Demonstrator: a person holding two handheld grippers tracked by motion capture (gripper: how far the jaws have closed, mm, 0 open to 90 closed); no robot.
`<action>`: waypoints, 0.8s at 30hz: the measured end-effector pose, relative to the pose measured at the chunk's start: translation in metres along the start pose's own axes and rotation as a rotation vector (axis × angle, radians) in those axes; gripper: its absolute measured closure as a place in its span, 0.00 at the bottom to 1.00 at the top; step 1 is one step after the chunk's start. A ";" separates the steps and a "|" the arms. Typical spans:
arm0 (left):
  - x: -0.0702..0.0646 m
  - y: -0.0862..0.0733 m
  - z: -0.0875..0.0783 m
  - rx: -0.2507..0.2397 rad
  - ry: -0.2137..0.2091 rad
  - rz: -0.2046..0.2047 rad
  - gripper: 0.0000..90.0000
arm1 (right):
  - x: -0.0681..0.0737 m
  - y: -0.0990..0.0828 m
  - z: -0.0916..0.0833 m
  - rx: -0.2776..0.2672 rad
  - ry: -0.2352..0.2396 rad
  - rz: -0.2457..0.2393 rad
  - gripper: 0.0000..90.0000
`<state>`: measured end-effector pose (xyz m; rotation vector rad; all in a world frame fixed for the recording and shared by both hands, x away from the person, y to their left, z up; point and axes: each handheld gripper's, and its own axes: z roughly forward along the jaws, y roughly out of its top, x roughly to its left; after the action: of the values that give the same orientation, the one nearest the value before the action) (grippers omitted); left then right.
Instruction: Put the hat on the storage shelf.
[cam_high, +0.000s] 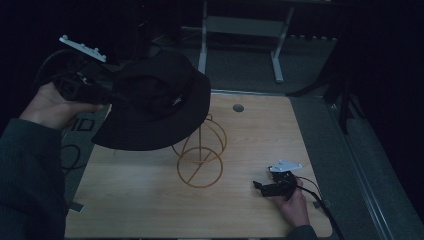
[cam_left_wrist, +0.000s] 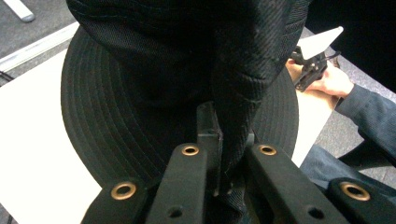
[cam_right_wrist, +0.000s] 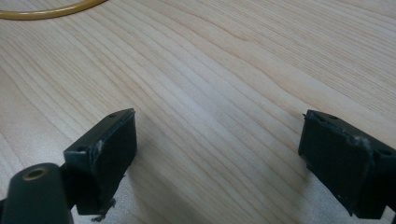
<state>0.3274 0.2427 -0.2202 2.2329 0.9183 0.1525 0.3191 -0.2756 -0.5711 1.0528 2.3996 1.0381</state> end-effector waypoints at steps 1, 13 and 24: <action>-0.001 0.001 0.000 0.000 -0.003 0.002 0.98 | 0.000 0.000 0.000 -0.001 0.001 0.000 0.13; -0.009 0.006 0.008 0.015 -0.022 0.033 0.98 | 0.000 0.000 0.000 0.001 -0.001 0.000 0.13; -0.021 0.014 0.019 0.035 -0.044 0.073 0.98 | 0.000 0.000 0.000 0.001 -0.002 0.001 0.13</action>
<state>0.3265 0.2111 -0.2218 2.2940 0.8224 0.1204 0.3185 -0.2757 -0.5710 1.0553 2.3985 1.0354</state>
